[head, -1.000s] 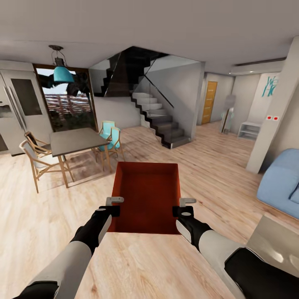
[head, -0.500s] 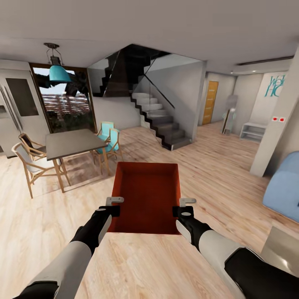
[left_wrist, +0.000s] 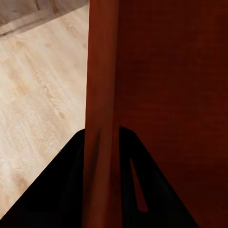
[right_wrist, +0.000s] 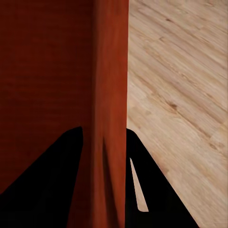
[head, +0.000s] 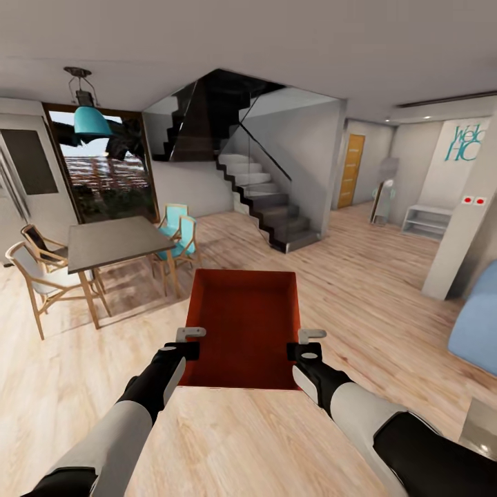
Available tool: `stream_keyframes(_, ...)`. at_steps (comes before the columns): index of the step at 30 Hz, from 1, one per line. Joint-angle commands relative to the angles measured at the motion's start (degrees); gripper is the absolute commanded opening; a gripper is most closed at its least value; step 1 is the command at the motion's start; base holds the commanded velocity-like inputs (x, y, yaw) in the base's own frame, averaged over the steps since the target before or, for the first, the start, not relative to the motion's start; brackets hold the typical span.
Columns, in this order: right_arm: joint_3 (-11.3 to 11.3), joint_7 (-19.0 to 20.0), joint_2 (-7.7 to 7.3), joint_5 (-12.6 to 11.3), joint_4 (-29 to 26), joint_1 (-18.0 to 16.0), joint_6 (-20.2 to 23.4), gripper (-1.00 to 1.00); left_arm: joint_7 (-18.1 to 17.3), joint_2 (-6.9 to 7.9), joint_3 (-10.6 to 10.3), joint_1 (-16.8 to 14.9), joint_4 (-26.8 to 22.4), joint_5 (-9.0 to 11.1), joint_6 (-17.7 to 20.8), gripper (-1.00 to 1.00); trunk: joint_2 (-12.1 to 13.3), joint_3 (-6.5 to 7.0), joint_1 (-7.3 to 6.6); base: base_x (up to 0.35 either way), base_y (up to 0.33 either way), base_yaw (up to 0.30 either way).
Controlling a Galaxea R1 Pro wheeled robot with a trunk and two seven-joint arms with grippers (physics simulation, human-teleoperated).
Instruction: Move the two storage containers from the living room to the garage. In the garage, place one container on the floor and stack the other container on top of it (either order is fine).
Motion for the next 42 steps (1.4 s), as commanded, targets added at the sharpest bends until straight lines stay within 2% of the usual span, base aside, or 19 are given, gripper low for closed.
stream_keyframes(1, -0.51, -0.02, 0.34, 0.78, -1.2, -0.06, -0.61, -1.0, -0.19, -0.39, 0.79, -0.03, 0.0, -0.02, 0.3, -1.0, -0.13, -0.12, 0.07, 0.321, 0.0, 0.0)
stream_keyframes(8, -0.52, -0.02, 0.34, 0.78, -1.18, -0.06, -0.61, -1.0, -0.19, -0.38, 0.79, -0.03, -0.07, -0.1, 0.3, -1.0, -0.13, -0.12, 0.07, 0.321, 0.0, -0.009)
stream_keyframes(22, -0.53, -0.05, 0.34, 0.78, -1.2, -0.06, -0.61, -1.0, -0.19, -0.38, 0.79, -0.03, -0.07, -0.11, 0.3, -1.0, -0.13, -0.12, 0.07, 0.321, 0.0, -0.232)
stream_keyframes(42, -0.53, -0.05, 0.34, 0.78, -1.21, -0.06, -0.61, -1.0, -0.19, -0.39, 0.71, -0.03, -0.07, -0.11, 0.3, -1.0, -0.13, -0.12, 0.07, 0.321, 0.0, -0.01)
